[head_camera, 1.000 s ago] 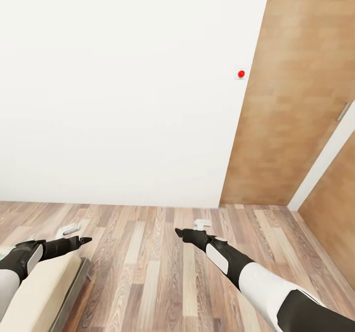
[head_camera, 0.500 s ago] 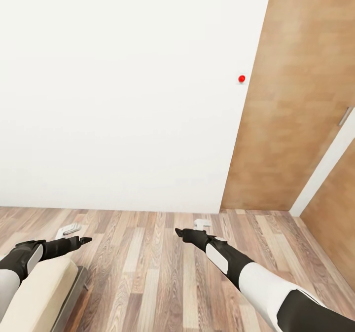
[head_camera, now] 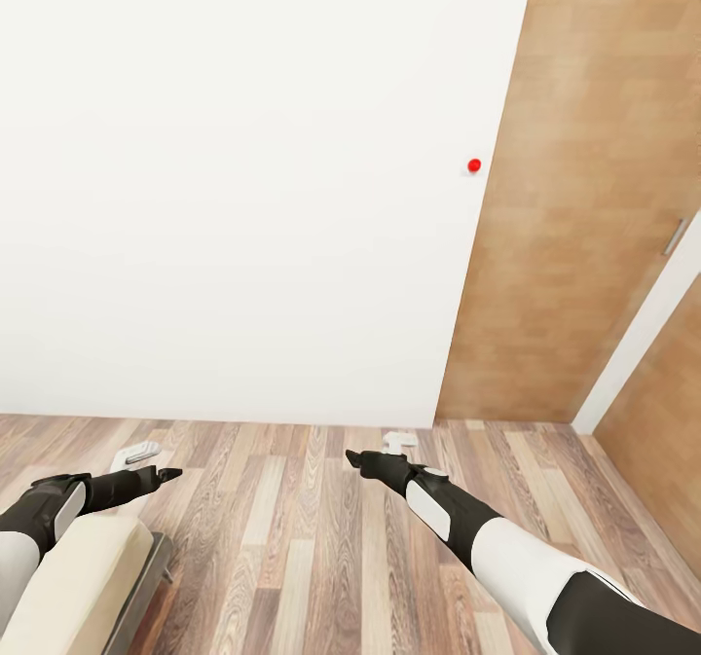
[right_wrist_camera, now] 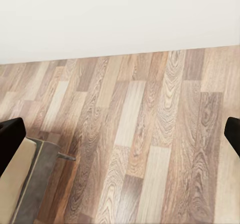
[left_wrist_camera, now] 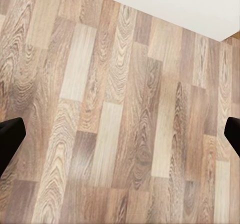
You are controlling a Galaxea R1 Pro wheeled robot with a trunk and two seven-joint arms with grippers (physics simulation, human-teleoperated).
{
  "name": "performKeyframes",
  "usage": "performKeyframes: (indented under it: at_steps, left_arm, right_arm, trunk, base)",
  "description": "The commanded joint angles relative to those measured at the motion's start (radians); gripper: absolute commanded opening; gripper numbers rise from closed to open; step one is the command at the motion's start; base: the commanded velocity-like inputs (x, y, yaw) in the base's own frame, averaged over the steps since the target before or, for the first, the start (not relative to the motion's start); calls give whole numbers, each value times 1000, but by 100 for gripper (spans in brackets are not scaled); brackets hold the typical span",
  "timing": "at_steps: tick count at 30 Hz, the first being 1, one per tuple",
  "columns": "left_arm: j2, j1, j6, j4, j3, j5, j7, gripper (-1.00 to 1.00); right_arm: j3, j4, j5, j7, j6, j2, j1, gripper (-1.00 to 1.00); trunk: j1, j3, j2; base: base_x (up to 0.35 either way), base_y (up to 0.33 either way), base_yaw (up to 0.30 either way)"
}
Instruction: Put all the toys in the child's room - the three board games (two on the bed and one on the table), the two jigsaw puzzles on the table, and the tennis ball on the table - inside the toy box on the table in the child's room.
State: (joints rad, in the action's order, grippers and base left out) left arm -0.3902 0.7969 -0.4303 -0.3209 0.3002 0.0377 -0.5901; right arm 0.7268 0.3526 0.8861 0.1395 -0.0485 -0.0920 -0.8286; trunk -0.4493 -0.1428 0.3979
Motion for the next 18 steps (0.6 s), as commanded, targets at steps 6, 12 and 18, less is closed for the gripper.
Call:
performKeyframes:
  at_steps: [6,12,18]
  left_arm:
    - [1,1,-8,-1,8,4,-5,100]
    - [2,1,-8,-1,8,4,-5,100]
    - [3,1,-8,-1,8,5,-5,100]
  right_arm:
    - [3,-1,7,1,-2,0,-1,100]
    - [3,-1,6,1,-2,0,-1,100]
    - [3,-1,5,1,-2,0,-1,100]
  trunk:
    - [-1,8,2]
    - [-1,17,2]
    - [-1,27,2]
  base:
    - [0,0,0]
    - [0,0,0]
    - [0,0,0]
